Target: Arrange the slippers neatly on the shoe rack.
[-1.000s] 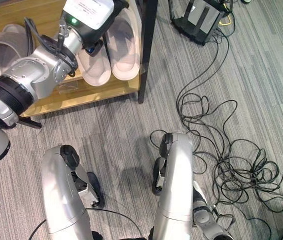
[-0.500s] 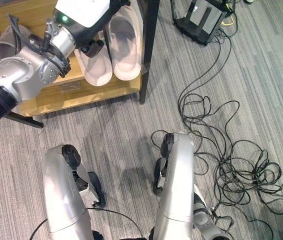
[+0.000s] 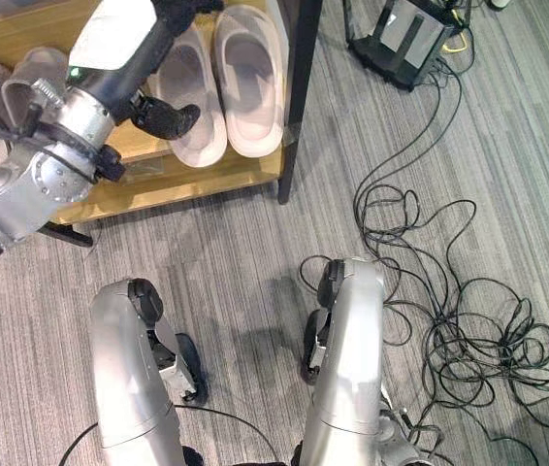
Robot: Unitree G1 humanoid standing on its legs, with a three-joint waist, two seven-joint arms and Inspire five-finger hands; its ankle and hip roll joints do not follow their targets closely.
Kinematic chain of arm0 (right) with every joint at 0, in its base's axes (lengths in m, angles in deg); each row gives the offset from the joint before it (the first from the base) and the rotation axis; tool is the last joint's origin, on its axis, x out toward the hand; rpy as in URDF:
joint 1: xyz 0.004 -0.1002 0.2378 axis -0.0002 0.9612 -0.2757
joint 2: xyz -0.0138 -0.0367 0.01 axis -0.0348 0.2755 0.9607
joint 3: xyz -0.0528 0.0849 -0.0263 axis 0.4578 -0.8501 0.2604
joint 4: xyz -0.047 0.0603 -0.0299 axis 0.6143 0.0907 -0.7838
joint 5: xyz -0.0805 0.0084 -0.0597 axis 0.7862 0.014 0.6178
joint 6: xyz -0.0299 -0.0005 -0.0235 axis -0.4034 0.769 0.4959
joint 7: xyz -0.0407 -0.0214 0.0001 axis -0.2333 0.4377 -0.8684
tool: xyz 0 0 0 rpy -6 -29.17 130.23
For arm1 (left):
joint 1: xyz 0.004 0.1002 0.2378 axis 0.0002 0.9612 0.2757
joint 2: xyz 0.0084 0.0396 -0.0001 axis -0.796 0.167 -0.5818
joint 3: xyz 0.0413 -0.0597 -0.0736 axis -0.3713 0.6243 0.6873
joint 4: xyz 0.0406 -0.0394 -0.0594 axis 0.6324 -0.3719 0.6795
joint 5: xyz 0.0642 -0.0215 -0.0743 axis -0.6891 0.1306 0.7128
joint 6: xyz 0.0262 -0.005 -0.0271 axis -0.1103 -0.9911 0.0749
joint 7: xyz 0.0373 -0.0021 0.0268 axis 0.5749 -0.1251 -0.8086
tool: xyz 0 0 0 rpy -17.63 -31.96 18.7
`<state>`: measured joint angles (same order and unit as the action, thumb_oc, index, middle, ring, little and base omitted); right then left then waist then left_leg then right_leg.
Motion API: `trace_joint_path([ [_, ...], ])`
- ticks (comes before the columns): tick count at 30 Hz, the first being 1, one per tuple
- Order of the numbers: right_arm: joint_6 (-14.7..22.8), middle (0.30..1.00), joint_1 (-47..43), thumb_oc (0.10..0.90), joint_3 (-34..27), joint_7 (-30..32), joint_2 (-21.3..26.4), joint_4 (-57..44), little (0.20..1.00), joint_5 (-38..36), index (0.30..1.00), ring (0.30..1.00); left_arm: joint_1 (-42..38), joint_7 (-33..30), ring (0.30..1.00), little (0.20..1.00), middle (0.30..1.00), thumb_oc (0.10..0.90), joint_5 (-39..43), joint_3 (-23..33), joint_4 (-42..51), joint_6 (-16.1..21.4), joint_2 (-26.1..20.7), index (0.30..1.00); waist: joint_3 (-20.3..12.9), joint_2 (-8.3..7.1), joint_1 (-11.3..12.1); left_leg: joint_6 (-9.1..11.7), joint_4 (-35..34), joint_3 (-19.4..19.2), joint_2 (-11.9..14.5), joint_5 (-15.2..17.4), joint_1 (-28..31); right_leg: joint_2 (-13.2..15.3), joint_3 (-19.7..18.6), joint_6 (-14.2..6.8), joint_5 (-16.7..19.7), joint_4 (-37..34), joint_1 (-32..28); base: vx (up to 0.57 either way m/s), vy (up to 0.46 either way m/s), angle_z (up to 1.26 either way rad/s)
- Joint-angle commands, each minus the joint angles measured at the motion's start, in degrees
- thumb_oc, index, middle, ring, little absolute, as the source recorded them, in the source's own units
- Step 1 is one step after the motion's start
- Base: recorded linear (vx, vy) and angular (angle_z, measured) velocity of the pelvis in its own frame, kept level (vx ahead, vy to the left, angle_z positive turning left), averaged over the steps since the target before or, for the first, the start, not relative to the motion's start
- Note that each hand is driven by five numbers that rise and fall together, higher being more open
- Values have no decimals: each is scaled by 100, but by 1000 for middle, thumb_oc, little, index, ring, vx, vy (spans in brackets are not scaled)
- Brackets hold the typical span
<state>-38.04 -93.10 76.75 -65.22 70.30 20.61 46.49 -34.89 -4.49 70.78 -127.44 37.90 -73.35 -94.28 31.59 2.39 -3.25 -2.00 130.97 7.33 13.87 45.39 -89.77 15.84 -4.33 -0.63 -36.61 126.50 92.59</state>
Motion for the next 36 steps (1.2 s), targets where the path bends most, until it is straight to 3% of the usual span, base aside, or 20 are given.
trace_joint_path([
  [1, 117, 900, 227, 800, -391, 183, 48, -134, 900, 212, 900, 900, -127, -1157, 900, 900, 900, 800, 65, 1530, 849, 606, -706, 900, -180, 293, 125, -448, -232, 531, -326, 41, -18, 67, -174, 616, -459, -307, -264, 0, 0, 0],
  [7, 139, 900, 320, 800, -515, 313, 17, -208, 900, 351, 900, 900, 1798, -1738, 900, 900, 900, 800, -150, 3373, 1892, 795, -806, 900, -180, 324, 245, -413, -248, 567, -352, 30, -18, 35, -143, 608, -417, -319, -264, 0, 0, 0],
  [8, 165, 900, 322, 800, -652, 406, 52, -335, 900, 434, 900, 900, 2529, -1862, 900, 900, 900, 800, -28, 4057, 2191, 989, -593, 900, -180, 310, 334, -397, -280, 597, -387, -1, -18, 43, -108, 597, -400, -346, -264, 0, 0, 0],
  [9, 162, 900, 326, 800, -636, 407, 88, -343, 900, 440, 900, 900, 2662, -1848, 900, 900, 900, 800, -34, 4184, 2254, 985, -578, 900, -180, 333, 305, -396, -279, 600, -384, -2, -18, 39, -106, 597, -396, -347, -264, 6, -3, -3],
  [10, 183, 900, 294, 800, -876, 504, 122, -449, 900, 463, 900, 900, 3418, -1916, 900, 900, 900, 800, -32, 4824, 2680, 1168, -288, 900, -180, 309, 398, -382, -266, 602, -429, -20, -18, 49, -93, 581, -371, -333, -264, 0, 0, 0],
  [11, 181, 900, 296, 800, -856, 505, 155, -456, 900, 470, 900, 900, 3551, -1900, 900, 900, 900, 800, -41, 4947, 2755, 1157, -262, 900, -180, 329, 366, -381, -264, 604, -427, -21, -18, 44, -92, 580, -368, -332, -264, 2, -8, 7],
  [12, 133, 900, 197, 800, -1144, 623, 168, -490, 900, 504, 900, 900, 4399, -1883, 900, 900, 900, 800, 74, 5642, 3141, 1413, 56, 900, -180, 315, 488, -369, -257, 619, -476, -41, -18, 40, -106, 578, -341, -333, -264, -6, -5, 12],
  [13, 122, 900, 101, 800, -1262, 660, 222, -502, 900, 522, 900, 900, 4858, -1839, 900, 900, 900, 800, 116, 5994, 3349, 1526, 244, 900, -180, 326, 525, -365, -272, 637, -501, -61, -18, 36, -118, 563, -316, -334, -264, -6, -5, 12],
  [14, 121, 900, 94, 800, -1236, 658, 246, -503, 900, 525, 900, 900, 4959, -1818, 900, 900, 900, 800, 119, 6088, 3411, 1521, 273, 900, -180, 337, 494, -365, -273, 639, -499, -63, -18, 32, -117, 562, -311, -337, -264, -27, -19, 10],
  [17, 77, 900, -290, 800, -1701, 794, 486, -357, 900, 424, 900, 900, 5885, -1704, 900, 900, 900, 800, 247, 6817, 3873, 1804, 557, 900, -180, 280, 688, -317, -430, 635, -594, -190, -18, 70, -192, 558, -244, -399, -264, -41, -40, 15],
  [24, 57, 900, -483, 800, -2076, 930, 601, -127, 900, 335, 900, 900, 6931, -1395, 900, 900, 900, 800, 682, 7486, 4336, 2080, 873, 900, -180, 143, 870, -301, -620, 624, -717, -304, -18, 160, -230, 550, -220, -412, -264, -30, -24, 14],
  [27, 18, 900, -804, 800, -2299, 1092, 682, 90, 900, 310, 900, 900, 7093, -1382, 900, 900, 900, 800, 1019, 7738, 4484, 2189, 1390, 900, -181, -7, 953, -316, -1046, 512, -698, -381, -17, 203, -165, 533, -127, -780, -264, -42, -34, 4],
  [28, 29, 900, -895, 800, -2361, 1197, 628, 131, 900, 298, 900, 900, 7197, -1336, 900, 900, 900, 800, 1145, 7728, 4709, 2281, 1830, 900, -222, -62, 1016, -338, -1336, 440, -657, -492, -12, 232, -74, 553, -29, -1035, -269, -44, -18, 2],
  [29, 30, 900, -896, 800, -2357, 1197, 631, 132, 900, 298, 900, 900, 7205, -1332, 900, 900, 900, 800, 1147, 7735, 4718, 2275, 1838, 900, -225, -61, 1011, -339, -1344, 439, -657, -498, -12, 233, -72, 555, -24, -1041, -269, -32, -70, 5],
  [30, 9, 900, -901, 800, -2488, 1318, 542, 519, 900, 244, 900, 900, 7500, -1678, 900, 900, 900, 800, 689, 7898, 4506, 2239, 2132, 900, -546, -156, 1187, -336, -1841, 400, -658, -691, 77, 303, 160, 488, 117, -1583, -403, 11, -87, 10],
  [32, 47, 900, -742, 800, -2543, 1427, 368, 775, 900, 254, 900, 900, 7966, -2103, 900, 900, 900, 800, 327, 7874, 4227, 2116, 2564, 900, -813, -198, 1324, -312, -2525, 359, -532, -964, 448, 474, 519, 454, 234, -2264, -897, 16, -112, 13],
  [33, 83, 900, -550, 800, -2602, 1484, 218, 880, 900, 283, 900, 900, 8439, -2299, 900, 900, 900, 800, 48, 7795, 3824, 1956, 2881, 900, -963, -237, 1390, -297, -3155, 296, -405, -1162, 924, 647, 847, 412, 332, -2876, -1459, -16, -84, 18],
  [34, 87, 900, -536, 800, -2601, 1487, 214, 878, 900, 284, 900, 900, 8447, -2313, 900, 900, 900, 800, 37, 7786, 3819, 1961, 2875, 900, -955, -228, 1388, -301, -3205, 299, -406, -1195, 964, 649, 878, 427, 353, -2928, -1517, -5, -76, 30],
  [36, 122, 900, -427, 800, -2730, 1489, 167, 1086, 900, 222, 900, 900, 8652, -2307, 900, 900, 900, 800, -27, 7441, 2888, 1732, 2878, 900, -1018, -287, 1398, -238, -3959, 182, -310, -1432, 1586, 746, 1143, 362, 528, -3656, -2187, 5, -63, 35],
])
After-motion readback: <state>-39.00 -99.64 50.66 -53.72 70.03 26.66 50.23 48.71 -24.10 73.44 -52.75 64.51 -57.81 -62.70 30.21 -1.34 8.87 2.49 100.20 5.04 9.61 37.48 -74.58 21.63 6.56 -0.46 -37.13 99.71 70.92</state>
